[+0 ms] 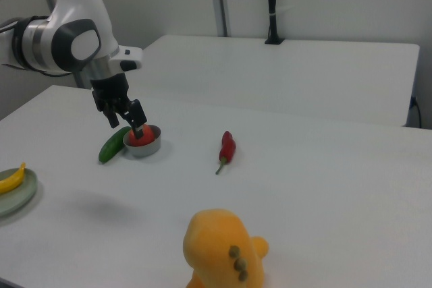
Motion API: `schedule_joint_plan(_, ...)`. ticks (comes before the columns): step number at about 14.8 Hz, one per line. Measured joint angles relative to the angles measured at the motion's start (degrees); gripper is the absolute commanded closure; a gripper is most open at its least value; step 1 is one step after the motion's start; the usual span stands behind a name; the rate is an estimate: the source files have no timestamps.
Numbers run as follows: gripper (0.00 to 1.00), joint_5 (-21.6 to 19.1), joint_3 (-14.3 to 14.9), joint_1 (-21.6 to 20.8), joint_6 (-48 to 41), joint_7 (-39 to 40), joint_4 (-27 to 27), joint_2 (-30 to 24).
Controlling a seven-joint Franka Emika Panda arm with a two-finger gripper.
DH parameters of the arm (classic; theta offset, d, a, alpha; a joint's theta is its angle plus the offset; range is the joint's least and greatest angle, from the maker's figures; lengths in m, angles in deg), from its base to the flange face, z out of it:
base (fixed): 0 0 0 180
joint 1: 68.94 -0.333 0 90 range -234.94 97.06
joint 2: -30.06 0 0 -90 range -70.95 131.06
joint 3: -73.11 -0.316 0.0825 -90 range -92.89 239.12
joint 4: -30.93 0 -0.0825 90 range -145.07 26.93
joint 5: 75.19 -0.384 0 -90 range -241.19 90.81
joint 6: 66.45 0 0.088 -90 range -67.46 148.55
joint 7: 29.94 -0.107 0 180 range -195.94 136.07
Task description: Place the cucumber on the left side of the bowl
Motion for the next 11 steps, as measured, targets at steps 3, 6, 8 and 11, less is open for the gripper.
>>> schedule_joint_plan(3, 0.0, -0.86, -0.03, -0.17, 1.62, 0.05, -0.5, 0.0)
schedule_joint_plan(6, 0.0, -0.89, -0.16, -0.27, 1.63, 1.29, -0.6, -0.02)
schedule_joint_plan(8, 0.0, -0.89, -0.17, -0.27, 1.63, 2.04, -0.65, -0.02)
schedule_joint_plan(11, 0.0, -0.89, -0.19, -0.27, 1.63, 2.3, -0.67, -0.04)
